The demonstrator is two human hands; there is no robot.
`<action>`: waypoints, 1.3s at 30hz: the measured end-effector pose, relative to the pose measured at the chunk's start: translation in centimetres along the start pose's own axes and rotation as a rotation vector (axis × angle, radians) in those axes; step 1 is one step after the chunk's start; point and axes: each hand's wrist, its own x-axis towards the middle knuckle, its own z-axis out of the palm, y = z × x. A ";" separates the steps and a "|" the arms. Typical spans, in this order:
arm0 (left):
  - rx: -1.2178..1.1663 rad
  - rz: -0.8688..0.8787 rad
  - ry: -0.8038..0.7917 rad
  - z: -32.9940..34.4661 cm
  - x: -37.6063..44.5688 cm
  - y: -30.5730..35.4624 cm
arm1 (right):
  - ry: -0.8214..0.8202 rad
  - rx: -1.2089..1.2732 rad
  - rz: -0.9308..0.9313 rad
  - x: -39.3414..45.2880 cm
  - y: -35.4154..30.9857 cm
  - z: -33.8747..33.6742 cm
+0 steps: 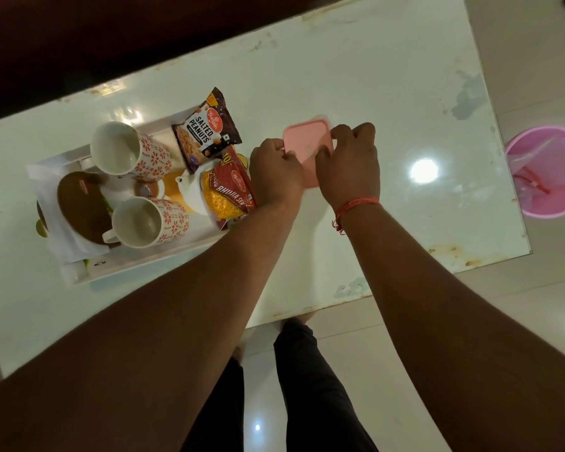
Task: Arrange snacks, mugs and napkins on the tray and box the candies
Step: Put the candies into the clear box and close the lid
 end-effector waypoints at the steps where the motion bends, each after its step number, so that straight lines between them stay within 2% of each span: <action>1: -0.007 -0.004 0.003 0.0 -0.1 0.0 | -0.004 -0.024 0.002 0.2 0.1 -0.1; 9: -0.071 -0.035 -0.009 0.1 -1.0 1.2 | 0.029 0.005 -0.058 0.9 1.4 -0.3; 17: -0.079 -0.126 -0.017 0.3 -1.1 1.3 | -0.082 -0.019 -0.060 1.3 2.1 -0.3; 31: -0.015 -0.031 -0.023 -0.2 0.3 0.4 | -0.142 0.006 -0.057 1.9 2.2 0.0; 39: 0.067 -0.053 -0.029 0.2 0.3 1.4 | -0.153 0.032 -0.056 2.2 1.9 -0.1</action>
